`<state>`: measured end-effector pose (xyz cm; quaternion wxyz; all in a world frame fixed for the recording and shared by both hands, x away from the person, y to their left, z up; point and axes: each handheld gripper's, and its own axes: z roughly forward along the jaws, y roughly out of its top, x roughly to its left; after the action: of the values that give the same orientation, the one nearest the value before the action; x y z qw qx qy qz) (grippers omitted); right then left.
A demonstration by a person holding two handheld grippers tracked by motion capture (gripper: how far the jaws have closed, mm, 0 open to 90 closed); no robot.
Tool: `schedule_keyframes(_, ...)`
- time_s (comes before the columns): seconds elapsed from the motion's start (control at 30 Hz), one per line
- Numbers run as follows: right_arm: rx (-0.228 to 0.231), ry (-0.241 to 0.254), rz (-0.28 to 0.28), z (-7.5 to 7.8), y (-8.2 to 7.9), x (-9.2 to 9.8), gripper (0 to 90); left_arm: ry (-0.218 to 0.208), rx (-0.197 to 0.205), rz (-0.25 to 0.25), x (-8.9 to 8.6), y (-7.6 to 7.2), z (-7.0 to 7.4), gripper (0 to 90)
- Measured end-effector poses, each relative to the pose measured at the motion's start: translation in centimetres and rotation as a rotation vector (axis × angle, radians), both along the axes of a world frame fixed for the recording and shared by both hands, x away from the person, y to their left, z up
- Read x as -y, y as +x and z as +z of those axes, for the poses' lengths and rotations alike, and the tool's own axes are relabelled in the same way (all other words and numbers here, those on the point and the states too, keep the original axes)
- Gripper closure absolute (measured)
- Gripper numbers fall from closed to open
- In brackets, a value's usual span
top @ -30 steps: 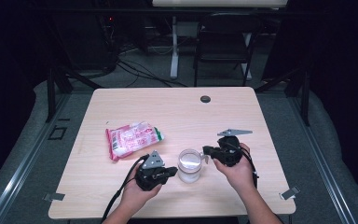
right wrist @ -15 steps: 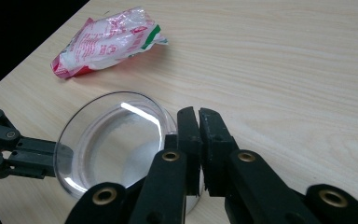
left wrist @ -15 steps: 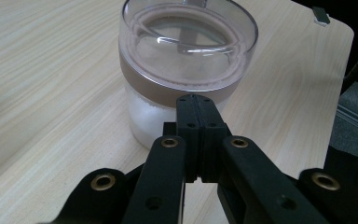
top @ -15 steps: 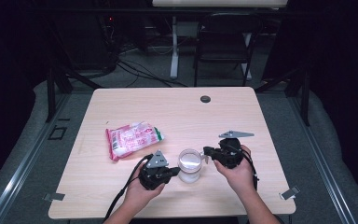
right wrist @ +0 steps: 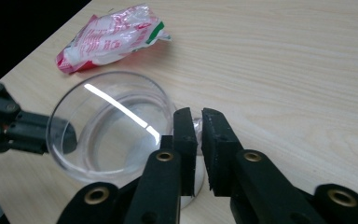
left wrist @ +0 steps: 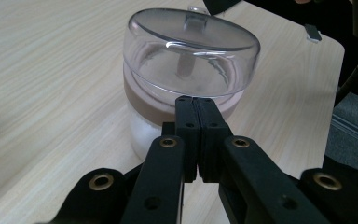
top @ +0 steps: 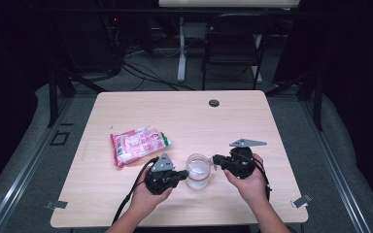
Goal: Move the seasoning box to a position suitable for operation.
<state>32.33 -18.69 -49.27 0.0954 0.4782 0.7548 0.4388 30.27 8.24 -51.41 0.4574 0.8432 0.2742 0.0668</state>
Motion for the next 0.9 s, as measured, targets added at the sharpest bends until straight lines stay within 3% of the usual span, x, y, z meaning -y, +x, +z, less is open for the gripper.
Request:
schedule_keyframes(0.1,0.007,-0.007,0.042,0.2,-0.5,0.0,78.4,-0.010,0.010,-0.005,0.2,0.2,0.2,88.5)
schedule_keyframes(0.2,0.054,-0.047,0.089,0.3,-1.4,-0.1,71.2,-0.026,0.011,-0.010,0.3,0.5,0.6,87.6)
schedule_keyframes(0.4,0.089,-0.081,0.130,0.6,-2.7,0.2,65.7,-0.054,0.026,-0.020,0.6,1.0,1.3,85.2)
schedule_keyframes(0.67,0.096,-0.128,0.152,0.2,-3.9,0.0,62.5,-0.090,0.035,-0.018,1.1,1.6,1.8,81.5)
schedule_keyframes(0.9,0.112,-0.144,0.151,-0.3,-4.1,-0.5,60.6,-0.091,0.037,-0.018,1.2,1.9,1.9,77.8)
